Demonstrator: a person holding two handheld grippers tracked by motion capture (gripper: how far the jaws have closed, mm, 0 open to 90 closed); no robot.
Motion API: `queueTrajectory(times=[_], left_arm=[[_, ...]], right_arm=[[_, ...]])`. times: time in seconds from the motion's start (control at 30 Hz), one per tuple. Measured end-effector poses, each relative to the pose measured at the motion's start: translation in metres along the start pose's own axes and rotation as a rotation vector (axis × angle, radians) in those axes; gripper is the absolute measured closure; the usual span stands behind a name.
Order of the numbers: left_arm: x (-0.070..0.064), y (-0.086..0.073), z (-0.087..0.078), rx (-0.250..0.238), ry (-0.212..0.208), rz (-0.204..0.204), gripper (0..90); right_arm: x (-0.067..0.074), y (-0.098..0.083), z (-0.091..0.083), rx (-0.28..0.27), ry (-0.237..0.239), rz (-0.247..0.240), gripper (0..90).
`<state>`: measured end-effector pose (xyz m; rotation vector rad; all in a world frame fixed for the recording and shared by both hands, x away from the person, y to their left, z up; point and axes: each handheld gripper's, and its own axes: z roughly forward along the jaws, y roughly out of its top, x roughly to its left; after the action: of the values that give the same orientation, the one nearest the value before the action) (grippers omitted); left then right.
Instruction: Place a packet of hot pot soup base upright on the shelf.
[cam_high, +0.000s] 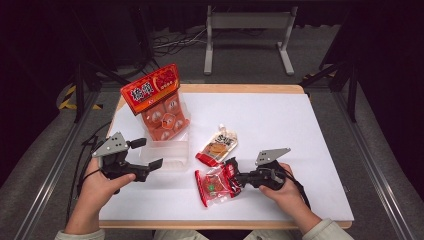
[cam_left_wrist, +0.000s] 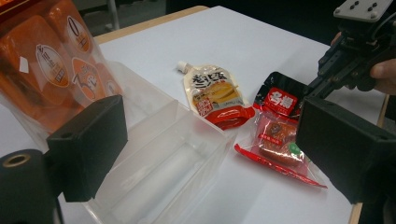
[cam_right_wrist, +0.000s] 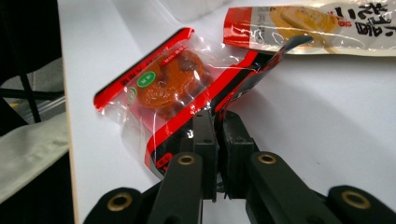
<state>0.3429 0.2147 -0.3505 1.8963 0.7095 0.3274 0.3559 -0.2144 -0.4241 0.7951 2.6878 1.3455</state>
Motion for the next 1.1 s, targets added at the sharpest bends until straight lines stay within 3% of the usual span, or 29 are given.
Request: queueTrajectory(times=[0.1, 0.67, 1.1], left_arm=[[-0.001, 0.0, 0.002, 0.009, -0.004, 0.02, 9.9], [-0.009, 0.002, 0.012, 0.014, -0.041, 0.025, 9.4], [-0.017, 0.003, 0.023, 0.022, -0.073, 0.036, 9.5]], right_arm=[[0.001, 0.003, -0.004, -0.023, 0.012, 0.004, 88.1], [0.013, 0.03, -0.042, -0.164, 0.028, -0.035, 90.0], [0.021, 0.044, -0.068, -0.214, -0.01, -0.085, 90.0]])
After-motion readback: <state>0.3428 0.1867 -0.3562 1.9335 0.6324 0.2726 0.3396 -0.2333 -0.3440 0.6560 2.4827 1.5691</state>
